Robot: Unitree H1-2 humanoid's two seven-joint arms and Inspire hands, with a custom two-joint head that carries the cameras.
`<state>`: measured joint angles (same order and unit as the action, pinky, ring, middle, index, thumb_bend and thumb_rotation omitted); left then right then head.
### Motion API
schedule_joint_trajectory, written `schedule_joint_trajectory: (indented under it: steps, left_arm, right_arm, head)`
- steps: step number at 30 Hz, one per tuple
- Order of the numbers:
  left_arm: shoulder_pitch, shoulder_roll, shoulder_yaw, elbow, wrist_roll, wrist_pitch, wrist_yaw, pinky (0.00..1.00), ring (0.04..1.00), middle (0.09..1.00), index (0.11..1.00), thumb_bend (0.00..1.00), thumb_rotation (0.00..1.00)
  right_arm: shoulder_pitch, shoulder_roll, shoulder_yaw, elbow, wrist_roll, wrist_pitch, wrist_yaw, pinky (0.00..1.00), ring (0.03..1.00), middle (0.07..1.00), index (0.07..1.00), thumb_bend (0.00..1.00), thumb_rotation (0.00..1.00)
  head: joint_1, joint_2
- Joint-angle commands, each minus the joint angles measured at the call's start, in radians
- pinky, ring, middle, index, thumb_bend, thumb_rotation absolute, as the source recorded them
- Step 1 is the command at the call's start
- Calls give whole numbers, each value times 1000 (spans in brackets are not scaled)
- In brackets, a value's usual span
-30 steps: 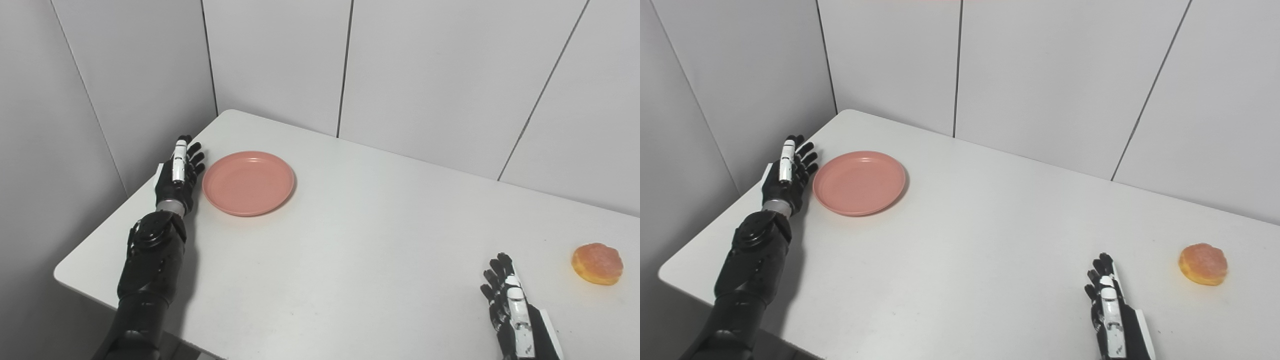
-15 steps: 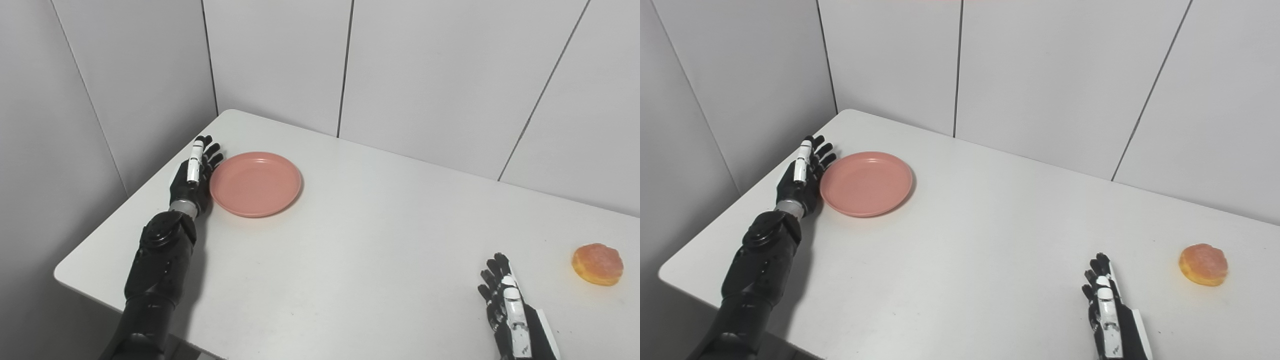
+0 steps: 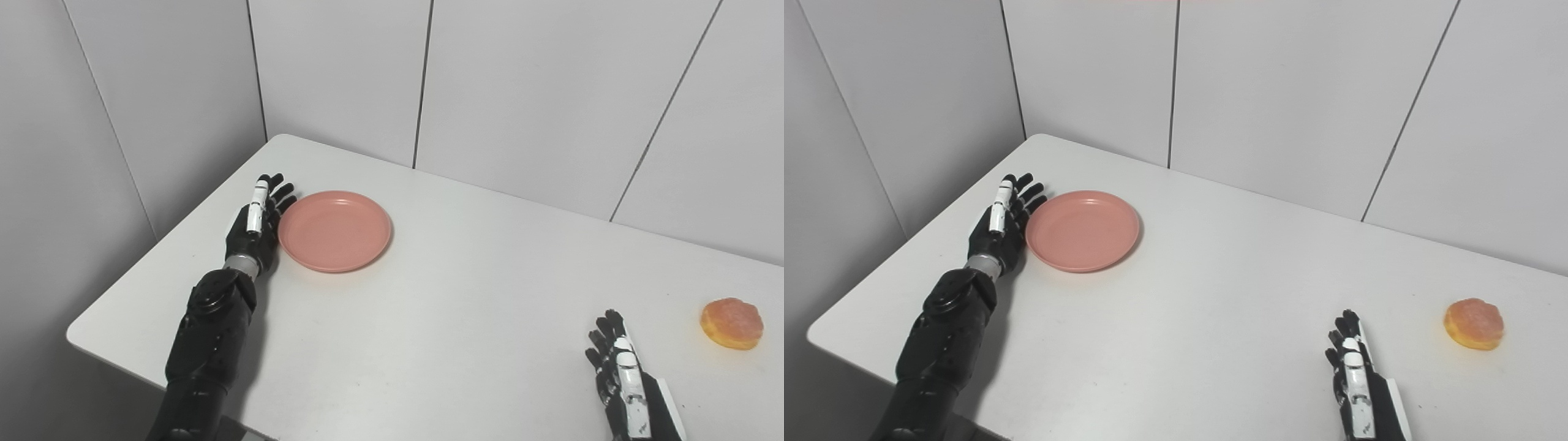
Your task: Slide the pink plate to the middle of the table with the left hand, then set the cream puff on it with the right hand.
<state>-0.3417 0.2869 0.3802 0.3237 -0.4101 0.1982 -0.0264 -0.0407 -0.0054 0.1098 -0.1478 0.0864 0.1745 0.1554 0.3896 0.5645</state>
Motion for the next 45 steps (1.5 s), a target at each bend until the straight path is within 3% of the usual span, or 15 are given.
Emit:
schedule_joint_trajectory:
  steps: [1, 12, 33, 45]
  left_arm:
    - [-10, -9, -14, -32, -12, 32, -16, 937, 925, 928, 900, 371, 1000]
    - [-3, -40, -43, -84, -44, 84, -49, 958, 938, 941, 915, 380, 1000]
    - [-6, -104, -143, -83, -53, 118, -108, 962, 939, 938, 921, 390, 1000]
    - [39, -155, -205, -181, -43, 173, -126, 902, 906, 912, 902, 392, 1000]
  right_arm:
    - [-20, 3, 3, -34, -3, -7, -1, 1000, 1000, 1000, 1000, 177, 1000]
    - [-20, 11, 4, -35, -9, -10, -7, 1000, 1000, 1000, 1000, 181, 1000]
    - [-24, 24, 21, -47, -34, 9, -19, 1000, 1000, 1000, 1000, 184, 1000]
    - [-31, 30, 21, -48, -43, 11, -26, 1000, 1000, 1000, 1000, 224, 1000]
  head:
    - [-2, 1]
    - [-18, 10]
    - [-59, 31]
    - [-103, 53]
